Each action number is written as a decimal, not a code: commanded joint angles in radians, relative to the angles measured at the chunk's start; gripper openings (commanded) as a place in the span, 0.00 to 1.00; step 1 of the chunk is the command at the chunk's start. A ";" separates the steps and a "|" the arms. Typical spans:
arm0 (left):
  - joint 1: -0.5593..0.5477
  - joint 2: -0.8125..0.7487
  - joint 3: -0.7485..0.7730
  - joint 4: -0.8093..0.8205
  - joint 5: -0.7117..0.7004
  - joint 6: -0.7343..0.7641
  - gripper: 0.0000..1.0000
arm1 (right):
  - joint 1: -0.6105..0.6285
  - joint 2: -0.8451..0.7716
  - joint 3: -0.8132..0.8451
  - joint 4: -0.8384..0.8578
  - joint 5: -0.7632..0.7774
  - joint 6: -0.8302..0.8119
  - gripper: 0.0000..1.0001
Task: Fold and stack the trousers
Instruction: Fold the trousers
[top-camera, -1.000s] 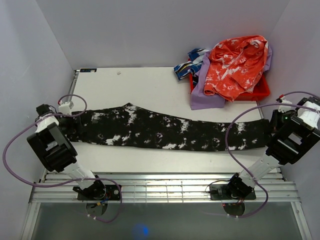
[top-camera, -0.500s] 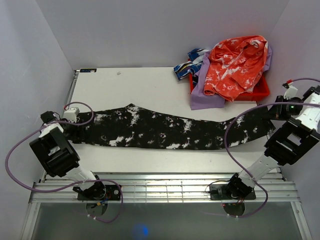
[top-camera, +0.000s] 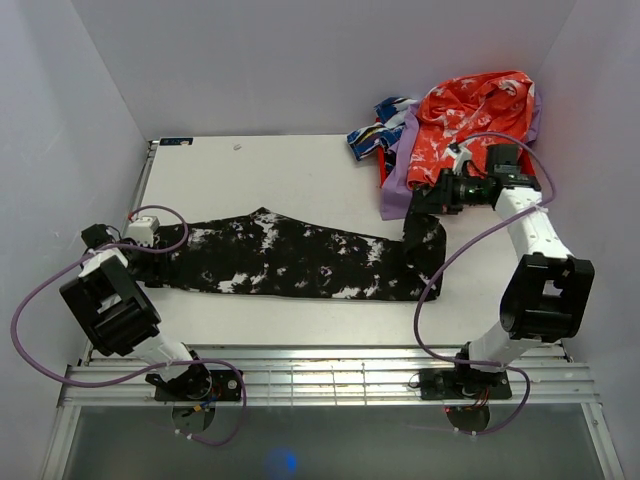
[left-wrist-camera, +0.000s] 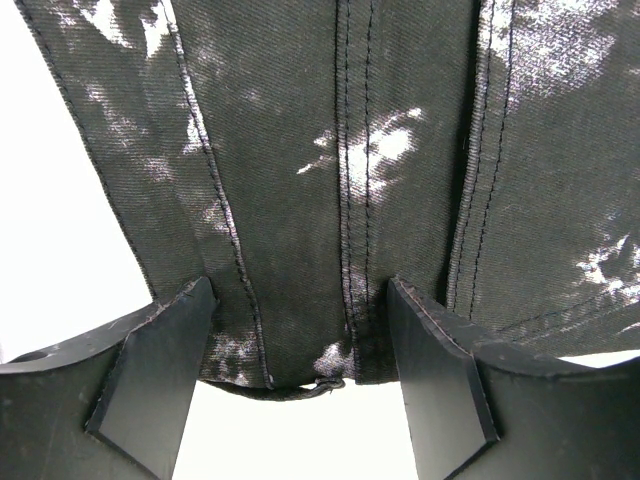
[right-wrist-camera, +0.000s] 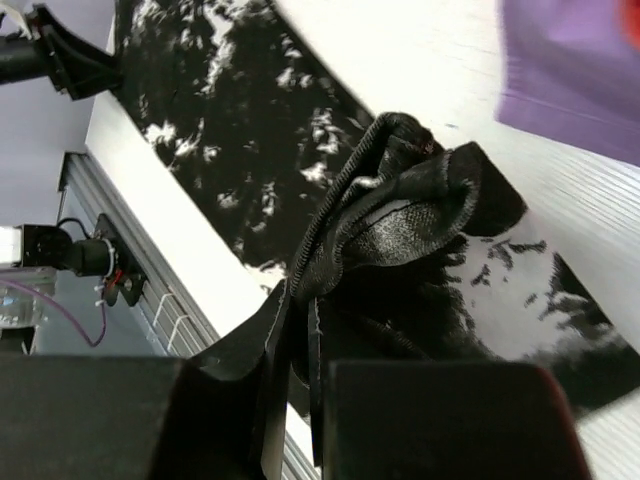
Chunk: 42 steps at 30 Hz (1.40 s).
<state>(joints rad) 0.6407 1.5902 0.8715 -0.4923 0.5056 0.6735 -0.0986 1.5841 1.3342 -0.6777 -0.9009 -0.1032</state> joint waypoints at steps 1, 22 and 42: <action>-0.007 0.024 -0.049 -0.117 0.053 -0.015 0.81 | 0.146 -0.007 -0.047 0.305 -0.027 0.229 0.08; -0.007 0.100 -0.020 -0.115 0.039 -0.061 0.82 | 0.608 0.347 -0.010 0.869 0.141 0.625 0.08; -0.007 0.146 -0.005 -0.104 0.036 -0.069 0.82 | 0.743 0.554 0.099 1.017 0.191 0.818 0.08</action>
<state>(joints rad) 0.6460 1.6543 0.9295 -0.5079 0.5220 0.6235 0.6231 2.1170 1.3842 0.2661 -0.7151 0.6701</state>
